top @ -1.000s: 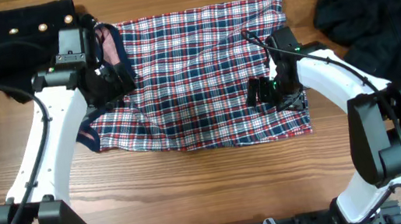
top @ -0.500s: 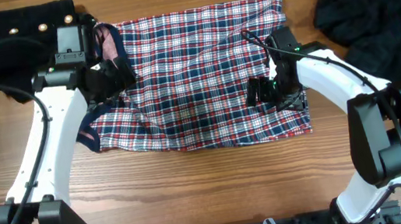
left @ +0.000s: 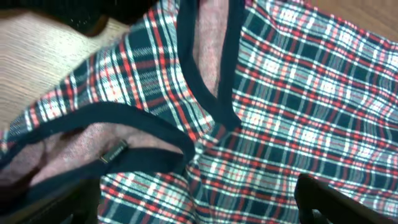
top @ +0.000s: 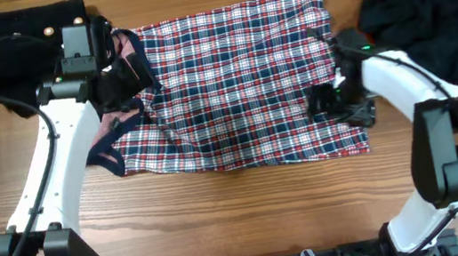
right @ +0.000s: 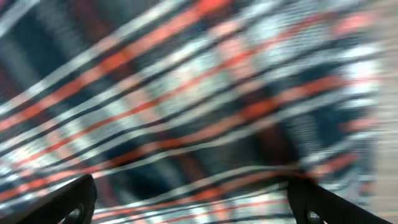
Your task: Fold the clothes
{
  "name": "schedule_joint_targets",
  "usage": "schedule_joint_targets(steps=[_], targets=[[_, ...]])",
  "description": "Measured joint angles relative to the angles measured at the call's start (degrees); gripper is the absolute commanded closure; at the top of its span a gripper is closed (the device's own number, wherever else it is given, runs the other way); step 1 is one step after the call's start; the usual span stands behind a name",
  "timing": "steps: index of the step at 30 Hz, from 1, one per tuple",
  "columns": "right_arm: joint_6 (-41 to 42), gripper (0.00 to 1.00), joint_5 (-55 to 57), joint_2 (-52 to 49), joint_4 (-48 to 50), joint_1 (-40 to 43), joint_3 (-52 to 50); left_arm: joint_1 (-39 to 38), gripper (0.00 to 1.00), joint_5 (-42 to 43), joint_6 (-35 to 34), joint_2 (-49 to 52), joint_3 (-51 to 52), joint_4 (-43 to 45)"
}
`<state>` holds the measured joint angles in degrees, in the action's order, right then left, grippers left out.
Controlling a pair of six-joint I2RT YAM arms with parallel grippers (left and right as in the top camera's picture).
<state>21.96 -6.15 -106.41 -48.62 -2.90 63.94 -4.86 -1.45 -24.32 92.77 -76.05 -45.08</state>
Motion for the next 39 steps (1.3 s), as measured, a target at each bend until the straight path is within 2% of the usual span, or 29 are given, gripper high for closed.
schedule_joint_targets(steps=[3,10,12,14,19,23,32,39], targets=[[-1.62,0.00,0.33,0.00,-0.24,2.97,-0.04,0.00,0.00,-0.42,0.00,0.00,0.00,0.31],[-2.78,0.00,0.96,-0.02,-0.46,2.95,-0.07,-0.13,0.01,-0.48,0.00,0.00,0.00,1.40],[-2.78,0.00,0.98,-0.02,-0.44,2.95,-0.07,-0.50,0.07,-0.72,0.00,0.00,0.00,1.97],[-3.37,0.00,0.98,-0.02,-0.59,2.95,-0.07,-1.33,0.06,-0.83,-0.04,0.00,0.00,2.40],[-5.75,0.00,1.57,-0.09,-5.09,2.95,2.43,-6.80,0.03,-4.87,0.48,0.00,-0.13,-1.11],[-7.63,0.00,1.51,0.04,-6.21,2.95,7.98,-10.10,0.05,-9.11,2.01,0.50,-0.20,-2.97],[-10.32,0.00,0.20,2.62,-7.72,2.95,12.09,-10.12,0.09,-13.14,3.13,9.92,-0.28,-4.02],[-10.73,0.00,0.17,2.62,-7.72,2.95,12.09,-10.12,0.20,-13.68,-2.29,14.95,-0.28,-2.10]])
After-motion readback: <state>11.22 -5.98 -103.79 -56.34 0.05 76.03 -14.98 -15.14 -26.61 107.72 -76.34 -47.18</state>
